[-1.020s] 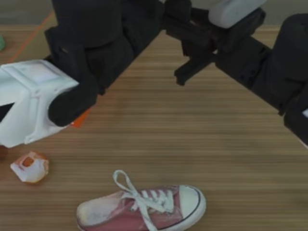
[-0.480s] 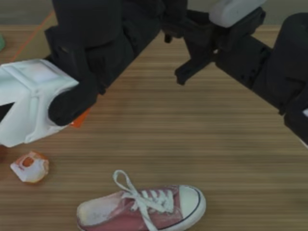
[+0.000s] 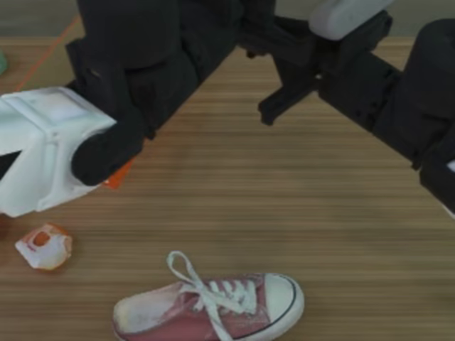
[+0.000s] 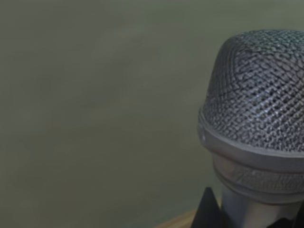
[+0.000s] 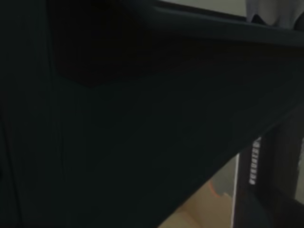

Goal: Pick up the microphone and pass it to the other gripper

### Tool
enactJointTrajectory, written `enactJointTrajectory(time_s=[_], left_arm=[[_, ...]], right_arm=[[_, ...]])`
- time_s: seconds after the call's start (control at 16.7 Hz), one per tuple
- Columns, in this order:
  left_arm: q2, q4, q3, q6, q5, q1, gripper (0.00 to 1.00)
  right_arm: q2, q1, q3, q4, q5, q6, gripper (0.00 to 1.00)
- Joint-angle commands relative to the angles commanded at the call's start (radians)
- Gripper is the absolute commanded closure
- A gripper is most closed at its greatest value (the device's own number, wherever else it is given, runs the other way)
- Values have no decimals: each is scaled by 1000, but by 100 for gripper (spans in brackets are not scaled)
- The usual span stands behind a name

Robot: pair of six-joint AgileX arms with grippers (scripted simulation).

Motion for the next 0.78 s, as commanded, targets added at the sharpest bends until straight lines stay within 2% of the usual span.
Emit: enactJointTrajectory(time_s=[0.48,0.78], left_arm=[[0,0,0,0,0,0,100],[0,0,0,0,0,0,100]], right_arm=[[0,0,0,0,0,0,2],[0,0,0,0,0,0,0]])
